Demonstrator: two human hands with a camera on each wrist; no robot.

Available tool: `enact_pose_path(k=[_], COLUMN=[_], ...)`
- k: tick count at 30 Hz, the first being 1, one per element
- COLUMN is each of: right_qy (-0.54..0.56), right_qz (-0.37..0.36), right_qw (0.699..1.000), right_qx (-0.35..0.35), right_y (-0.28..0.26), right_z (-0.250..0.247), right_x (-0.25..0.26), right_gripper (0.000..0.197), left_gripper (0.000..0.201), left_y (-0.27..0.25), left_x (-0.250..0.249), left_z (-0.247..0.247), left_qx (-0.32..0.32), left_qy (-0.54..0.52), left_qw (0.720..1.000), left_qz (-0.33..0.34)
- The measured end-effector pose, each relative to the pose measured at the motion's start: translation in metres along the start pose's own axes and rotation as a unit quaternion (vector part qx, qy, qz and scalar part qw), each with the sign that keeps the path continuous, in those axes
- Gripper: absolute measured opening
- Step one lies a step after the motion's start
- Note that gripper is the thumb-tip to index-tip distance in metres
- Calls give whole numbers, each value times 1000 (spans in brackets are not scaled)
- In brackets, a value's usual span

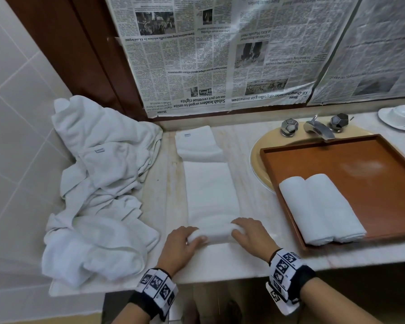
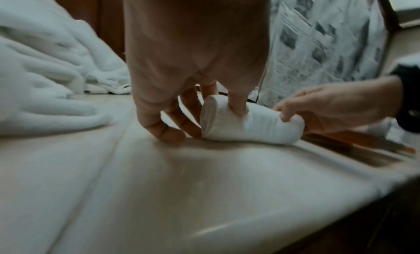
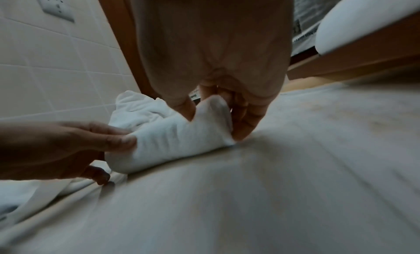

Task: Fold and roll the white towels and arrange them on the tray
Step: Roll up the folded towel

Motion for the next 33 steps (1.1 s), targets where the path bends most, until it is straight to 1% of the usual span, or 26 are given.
enact_pose_path(k=[1, 3, 5, 7, 9, 11, 12, 13, 14, 16, 18, 20, 22, 24, 27, 29, 33], right_qy=[28, 58, 28, 0, -10, -59, -92, -118, -132, -117, -75, -48, -32, -15, 51, 82, 22], right_qz=[3, -7, -35, -53, -58, -65, -69, -75, -79, -66, -51, -38, -23, -9, 0, -8, -9], right_qw=[1000, 998, 998, 997, 997, 996, 993, 990, 988, 990, 995, 997, 997, 997, 996, 995, 1000], right_qx=[-10, -28, -40, -61, -56, -18, 1, 14, 21, 36, 47, 49, 62, 76, 75, 53, 5], right_y=[-2, -5, -6, -7, -8, -11, -13, -14, -15, -11, -6, -2, 2, 6, 8, 4, 2], right_z=[-2, -4, -2, -2, 0, 7, 11, 14, 15, 17, 18, 18, 19, 17, 10, 3, -1], right_x=[-2, -1, 5, 8, 6, 7, 9, 10, 12, 8, 5, 3, 2, 0, -3, -5, -5], right_gripper=[44, 32, 22, 17, 23, 38, 47, 52, 52, 50, 49, 41, 30, 29, 31, 30, 29], left_gripper=[33, 30, 30, 29, 28, 29, 29, 28, 27, 29, 36, 47, 53, 59, 74, 76, 79], left_y=[-1, -2, -2, -1, -2, -4, -5, -7, -10, -17, -22, -23, -23, -21, -13, -9, -5], left_x=[3, 7, 9, 11, 13, 15, 15, 13, 8, -4, -16, -20, -23, -23, -11, -4, 6], left_z=[-1, -2, -3, -3, -5, -8, -9, -8, -6, -2, 6, 12, 19, 23, 21, 19, 21], left_qx=[-3, -19, -30, -41, -49, -64, -69, -73, -76, -83, -84, -68, -47, -21, 30, 38, 55], left_qy=[-24, -43, -50, -29, -14, -14, -11, -2, 16, 82, 146, 160, 183, 203, 151, 97, 63], left_qw=[1000, 999, 998, 997, 995, 993, 992, 993, 994, 992, 986, 985, 981, 978, 988, 994, 995], left_qz=[-8, -21, -37, -61, -85, -101, -101, -91, -76, -40, -4, 11, 38, 46, 4, -12, -48])
Point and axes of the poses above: each hand's wrist, its own y-axis towards the middle knuckle, its own z-axis out of the palm, x = y × z, the point moved 10 cm from there along y, towards the middle knuckle, and after that the axes turned 12 degrees about x, right-handed, at the moved point
